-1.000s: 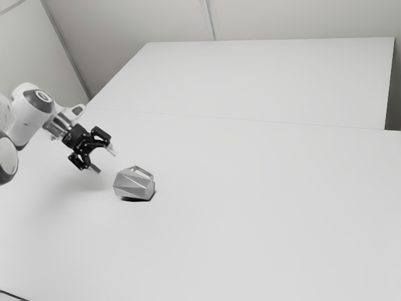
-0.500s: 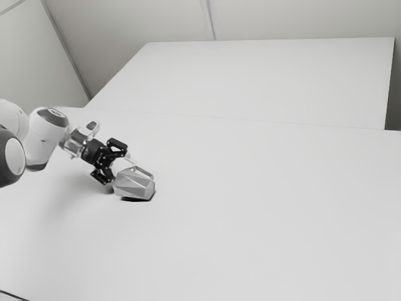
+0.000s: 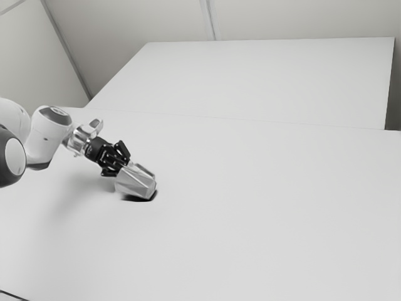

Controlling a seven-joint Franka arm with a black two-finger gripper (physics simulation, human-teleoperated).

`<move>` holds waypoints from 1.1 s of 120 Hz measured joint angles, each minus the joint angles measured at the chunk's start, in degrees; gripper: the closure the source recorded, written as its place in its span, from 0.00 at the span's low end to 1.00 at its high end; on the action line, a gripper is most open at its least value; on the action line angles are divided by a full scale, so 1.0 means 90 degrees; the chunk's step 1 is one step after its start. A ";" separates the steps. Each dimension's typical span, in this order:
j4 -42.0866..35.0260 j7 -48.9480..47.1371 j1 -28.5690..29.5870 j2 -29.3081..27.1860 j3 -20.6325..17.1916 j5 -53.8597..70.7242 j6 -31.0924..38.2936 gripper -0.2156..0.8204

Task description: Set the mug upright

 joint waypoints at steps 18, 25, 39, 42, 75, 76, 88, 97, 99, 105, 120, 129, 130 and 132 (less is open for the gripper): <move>0.0186 -0.0160 -0.0004 -0.0036 -0.0155 0.0025 -0.0003 0.93; 0.0211 -0.0229 -0.0025 -0.0045 -0.0171 0.0054 -0.0002 0.93; 0.0273 -0.0348 -0.0089 -0.0066 -0.0181 0.0271 0.0007 0.95; 0.0281 -0.0371 -0.0096 -0.0067 -0.0191 0.0320 0.0012 0.95; 0.0087 -0.0589 -0.0656 -0.1330 -0.0872 0.3085 0.0735 0.96; 0.0025 -0.0597 -0.0680 -0.1386 -0.0887 0.3179 0.0786 0.96; -0.0754 -0.0775 -0.0991 -0.2041 -0.1055 0.4201 0.1416 0.97; -0.1392 -0.0947 -0.1102 -0.2444 -0.1170 0.4664 0.1935 0.97; -0.1486 -0.0988 -0.1129 -0.2501 -0.1195 0.4735 0.2043 0.97; -0.1683 -0.1108 -0.1209 -0.2597 -0.1262 0.4899 0.2368 0.97; -0.2005 -0.1392 -0.1323 -0.2652 -0.1340 0.5110 0.3154 0.97; -0.2079 -0.1548 -0.1299 -0.2651 -0.1376 0.5166 0.3531 0.97; -0.2085 -0.1565 -0.1297 -0.2651 -0.1378 0.5171 0.3568 0.97; -0.2094 -0.1597 -0.1294 -0.2650 -0.1381 0.5179 0.3638 0.97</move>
